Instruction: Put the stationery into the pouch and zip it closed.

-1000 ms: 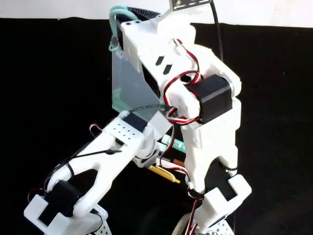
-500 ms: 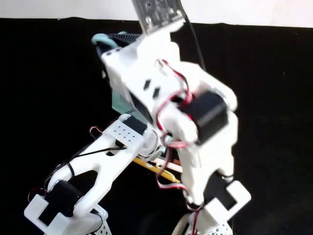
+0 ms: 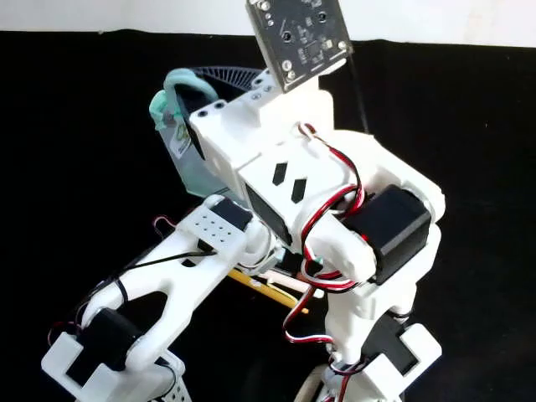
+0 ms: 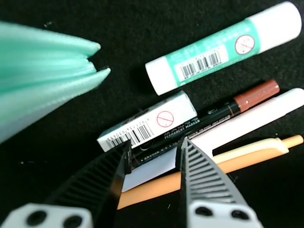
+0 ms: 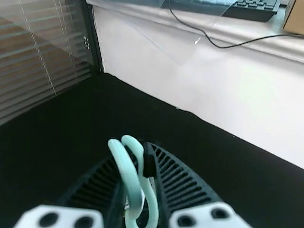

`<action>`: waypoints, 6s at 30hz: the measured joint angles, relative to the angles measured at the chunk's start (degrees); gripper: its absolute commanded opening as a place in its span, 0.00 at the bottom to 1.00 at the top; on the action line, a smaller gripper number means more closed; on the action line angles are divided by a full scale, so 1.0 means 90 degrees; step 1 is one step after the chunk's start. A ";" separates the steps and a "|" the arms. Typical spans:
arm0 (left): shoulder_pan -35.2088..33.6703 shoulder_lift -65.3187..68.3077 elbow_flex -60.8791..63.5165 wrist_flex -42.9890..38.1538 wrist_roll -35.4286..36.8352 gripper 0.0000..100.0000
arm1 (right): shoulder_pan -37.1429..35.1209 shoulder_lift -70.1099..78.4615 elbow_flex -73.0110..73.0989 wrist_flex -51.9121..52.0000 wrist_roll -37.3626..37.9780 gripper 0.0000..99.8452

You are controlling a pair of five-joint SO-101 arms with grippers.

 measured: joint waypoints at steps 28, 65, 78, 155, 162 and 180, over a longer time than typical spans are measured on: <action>-0.0059 0.0000 0.1270 0.2129 -0.0010 0.18 | 0.0000 -0.0371 0.0000 0.0010 0.0342 0.01; -0.5949 0.0000 -0.2911 0.4044 0.0000 0.18 | 0.0186 -0.0371 -0.0029 -0.0547 0.0352 0.01; -0.5949 0.0000 -0.5392 0.4415 -0.0020 0.18 | 0.0244 0.0010 -0.0029 -0.0742 0.0371 0.01; -0.3087 -0.1807 -0.6857 0.5148 -0.2784 0.28 | 0.1094 0.0010 -0.0039 -0.0928 0.1006 0.01; -0.3087 -0.1807 -0.6857 0.5148 -0.2823 0.28 | 0.1123 0.0010 -0.0039 -0.0918 0.1006 0.01; -0.3214 -0.2100 -0.6896 0.5148 -0.2921 0.28 | 0.1514 0.0010 -0.0039 -0.0918 0.1006 0.01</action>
